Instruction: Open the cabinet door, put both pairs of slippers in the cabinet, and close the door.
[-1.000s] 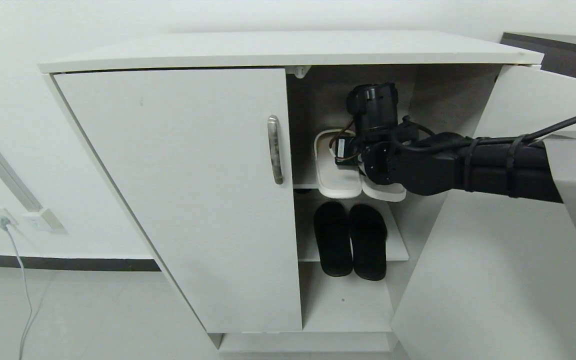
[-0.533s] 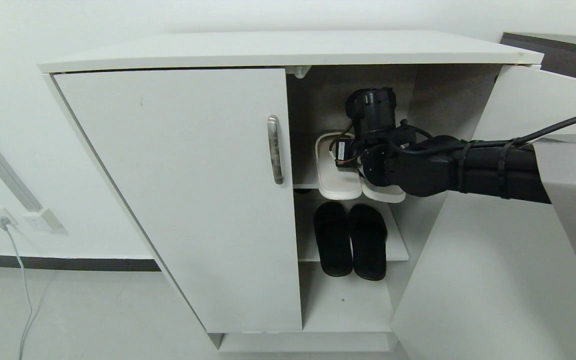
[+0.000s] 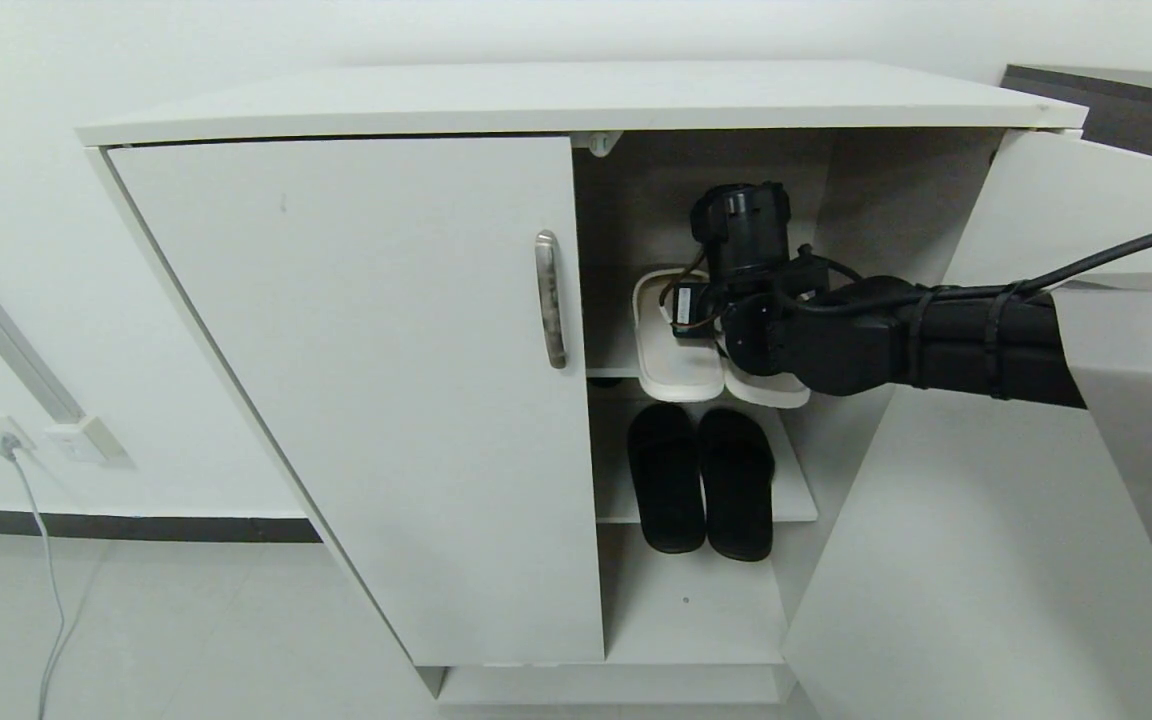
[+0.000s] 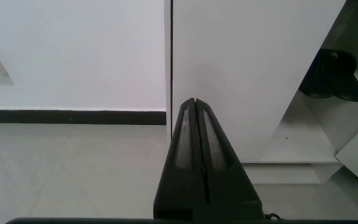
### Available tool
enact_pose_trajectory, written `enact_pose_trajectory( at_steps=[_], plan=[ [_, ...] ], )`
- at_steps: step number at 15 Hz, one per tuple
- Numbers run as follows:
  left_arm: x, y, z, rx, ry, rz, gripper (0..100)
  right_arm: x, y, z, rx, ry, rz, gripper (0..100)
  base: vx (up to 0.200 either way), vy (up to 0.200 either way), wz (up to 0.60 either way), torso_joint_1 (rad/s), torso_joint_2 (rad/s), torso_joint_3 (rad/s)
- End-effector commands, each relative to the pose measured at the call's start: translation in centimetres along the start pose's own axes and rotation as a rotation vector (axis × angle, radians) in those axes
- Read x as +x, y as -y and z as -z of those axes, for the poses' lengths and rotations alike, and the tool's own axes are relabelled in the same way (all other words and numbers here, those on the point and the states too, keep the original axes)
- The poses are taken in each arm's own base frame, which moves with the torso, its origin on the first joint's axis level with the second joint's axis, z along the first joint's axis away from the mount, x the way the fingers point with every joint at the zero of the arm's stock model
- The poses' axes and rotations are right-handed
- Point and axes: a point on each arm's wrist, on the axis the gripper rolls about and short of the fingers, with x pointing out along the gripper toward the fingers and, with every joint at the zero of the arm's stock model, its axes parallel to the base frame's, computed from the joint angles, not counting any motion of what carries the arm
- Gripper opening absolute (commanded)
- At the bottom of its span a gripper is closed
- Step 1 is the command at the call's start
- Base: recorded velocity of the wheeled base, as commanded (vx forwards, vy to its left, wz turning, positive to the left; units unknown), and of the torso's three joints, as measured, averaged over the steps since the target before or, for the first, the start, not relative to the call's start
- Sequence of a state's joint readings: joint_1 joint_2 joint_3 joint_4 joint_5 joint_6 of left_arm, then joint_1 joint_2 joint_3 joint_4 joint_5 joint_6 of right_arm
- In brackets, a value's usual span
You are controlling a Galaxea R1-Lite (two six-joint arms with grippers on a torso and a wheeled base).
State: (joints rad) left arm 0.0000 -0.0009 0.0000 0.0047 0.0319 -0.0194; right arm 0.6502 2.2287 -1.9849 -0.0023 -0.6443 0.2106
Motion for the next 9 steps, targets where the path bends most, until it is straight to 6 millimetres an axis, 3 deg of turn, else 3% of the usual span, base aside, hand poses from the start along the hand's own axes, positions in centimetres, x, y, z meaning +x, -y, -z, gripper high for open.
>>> enact_pose_trajectory(
  at_steps=[1, 2, 3, 9],
  plan=[
    [0.01, 0.00, 0.00, -0.001, -0.001, 0.000, 0, 0.00, -0.01, -0.02, 0.001, 0.002, -0.001, 0, 0.000, 0.000, 0.00, 0.000, 0.00, 0.000],
    [0.01, 0.00, 0.00, -0.001, -0.001, 0.000, 0, 0.00, -0.01, -0.02, -0.002, 0.002, -0.001, 0, 0.000, 0.000, 0.00, 0.000, 0.00, 0.000],
    [0.01, 0.00, 0.00, -0.001, -0.001, 0.000, 0, 0.00, -0.02, -0.03, -0.007, 0.003, -0.001, 100, 0.000, 0.000, 0.00, 0.000, 0.00, 0.000],
    [0.01, -0.02, 0.00, -0.002, -0.001, -0.008, 0, -0.16, 0.02, 0.25, -0.020, -0.006, 0.018, 100, 0.000, 0.000, 0.00, 0.000, 0.00, 0.000]
  ],
)
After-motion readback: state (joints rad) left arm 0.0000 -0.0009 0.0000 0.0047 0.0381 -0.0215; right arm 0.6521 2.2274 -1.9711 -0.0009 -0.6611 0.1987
